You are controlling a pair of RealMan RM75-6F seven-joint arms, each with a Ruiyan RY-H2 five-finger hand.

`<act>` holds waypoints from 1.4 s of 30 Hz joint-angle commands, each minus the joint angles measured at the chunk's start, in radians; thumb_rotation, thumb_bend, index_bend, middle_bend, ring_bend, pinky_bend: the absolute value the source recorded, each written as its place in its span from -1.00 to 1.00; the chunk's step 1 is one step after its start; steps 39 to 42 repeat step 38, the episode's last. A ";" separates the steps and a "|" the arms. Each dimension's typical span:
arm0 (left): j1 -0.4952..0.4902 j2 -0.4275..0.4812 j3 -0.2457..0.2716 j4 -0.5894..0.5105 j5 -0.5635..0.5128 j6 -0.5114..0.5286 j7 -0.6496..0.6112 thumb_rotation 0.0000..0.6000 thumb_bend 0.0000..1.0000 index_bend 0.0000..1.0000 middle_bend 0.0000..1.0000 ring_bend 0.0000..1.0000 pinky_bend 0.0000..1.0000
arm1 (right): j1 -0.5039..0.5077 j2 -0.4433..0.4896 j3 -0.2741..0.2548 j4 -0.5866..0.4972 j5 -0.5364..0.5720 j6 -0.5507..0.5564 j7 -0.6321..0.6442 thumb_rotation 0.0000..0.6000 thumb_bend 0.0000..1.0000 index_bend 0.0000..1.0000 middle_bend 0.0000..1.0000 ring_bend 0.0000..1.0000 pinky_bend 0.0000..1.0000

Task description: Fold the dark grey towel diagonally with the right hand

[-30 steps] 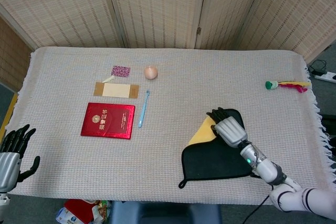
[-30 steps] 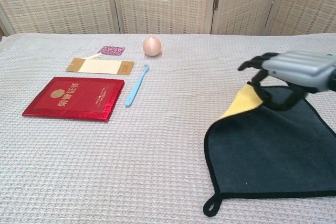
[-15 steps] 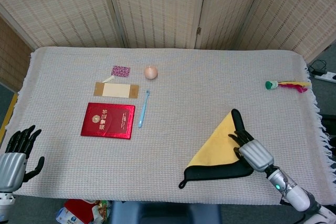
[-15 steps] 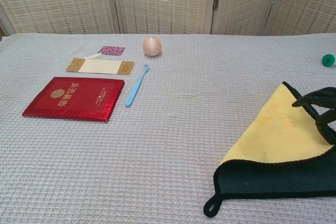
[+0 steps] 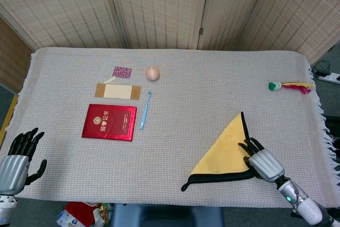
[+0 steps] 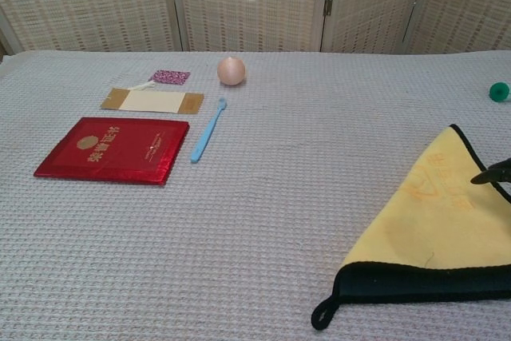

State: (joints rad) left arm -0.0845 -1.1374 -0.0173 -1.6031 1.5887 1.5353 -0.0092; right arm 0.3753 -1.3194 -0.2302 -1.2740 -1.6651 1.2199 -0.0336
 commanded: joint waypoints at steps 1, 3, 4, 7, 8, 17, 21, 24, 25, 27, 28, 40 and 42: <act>-0.001 -0.001 0.000 0.001 0.000 -0.002 0.001 1.00 0.04 -0.85 -0.89 -1.00 -1.00 | -0.011 -0.006 0.002 0.016 -0.002 0.000 0.003 1.00 -0.02 0.38 -0.76 -0.96 -1.00; -0.002 -0.002 0.000 0.003 -0.001 -0.003 0.000 1.00 0.04 -0.85 -0.89 -1.00 -1.00 | -0.017 -0.008 0.003 0.021 -0.005 -0.002 0.006 1.00 -0.02 0.38 -0.78 -0.96 -1.00; -0.002 -0.003 0.000 0.003 -0.002 -0.004 0.000 1.00 0.04 -0.85 -0.89 -1.00 -1.00 | -0.019 -0.009 0.003 0.023 -0.008 -0.002 0.006 1.00 -0.02 0.38 -0.79 -0.96 -1.00; -0.003 -0.004 -0.001 0.006 0.000 -0.002 -0.001 1.00 0.04 -0.85 -0.89 -1.00 -1.00 | -0.024 -0.008 0.003 0.023 -0.014 -0.006 0.006 1.00 -0.02 0.38 -0.81 -0.97 -1.00; -0.003 -0.004 -0.001 0.007 0.000 -0.002 -0.001 1.00 0.04 -0.85 -0.89 -1.00 -1.00 | -0.025 -0.006 0.002 0.024 -0.015 -0.010 0.003 1.00 -0.02 0.34 -0.82 -0.98 -1.00; -0.003 -0.004 -0.002 0.011 0.004 0.005 -0.009 1.00 0.04 -0.85 -0.89 -1.00 -1.00 | -0.037 0.035 0.013 -0.037 0.014 -0.049 -0.027 1.00 -0.02 -0.61 -1.00 -1.00 -1.00; -0.003 -0.004 -0.002 0.013 0.005 0.005 -0.009 1.00 0.04 -0.85 -0.89 -1.00 -1.00 | -0.043 0.054 0.009 -0.062 0.005 -0.049 -0.022 1.00 -0.02 -0.79 -1.00 -1.00 -1.00; -0.002 -0.003 -0.001 0.012 0.008 0.010 -0.009 1.00 0.04 -0.85 -0.89 -1.00 -1.00 | -0.052 0.083 -0.005 -0.086 -0.008 -0.043 -0.021 1.00 -0.02 -0.86 -1.00 -1.00 -1.00; -0.001 -0.003 -0.001 0.012 0.009 0.012 -0.009 1.00 0.04 -0.85 -0.89 -1.00 -1.00 | -0.060 0.100 -0.012 -0.102 -0.009 -0.039 -0.021 1.00 -0.02 -0.89 -1.00 -1.00 -1.00; 0.000 -0.003 -0.001 0.012 0.010 0.015 -0.010 1.00 0.04 -0.85 -0.89 -1.00 -1.00 | -0.075 0.132 -0.022 -0.134 -0.011 -0.020 -0.004 1.00 -0.02 -0.93 -1.00 -1.00 -1.00; 0.000 -0.003 -0.001 0.012 0.011 0.016 -0.009 1.00 0.04 -0.85 -0.89 -1.00 -1.00 | -0.091 0.154 -0.021 -0.159 -0.010 0.011 0.021 1.00 -0.02 -0.95 -1.00 -1.00 -1.00; -0.002 -0.009 0.022 -0.021 0.003 -0.025 0.059 1.00 0.04 -0.83 -0.89 -1.00 -1.00 | -0.303 0.161 0.168 -0.239 0.110 0.483 -0.046 1.00 -0.03 -1.00 -1.00 -1.00 -1.00; -0.002 -0.009 0.022 -0.021 0.003 -0.025 0.059 1.00 0.04 -0.83 -0.89 -1.00 -1.00 | -0.303 0.161 0.168 -0.239 0.110 0.483 -0.046 1.00 -0.03 -1.00 -1.00 -1.00 -1.00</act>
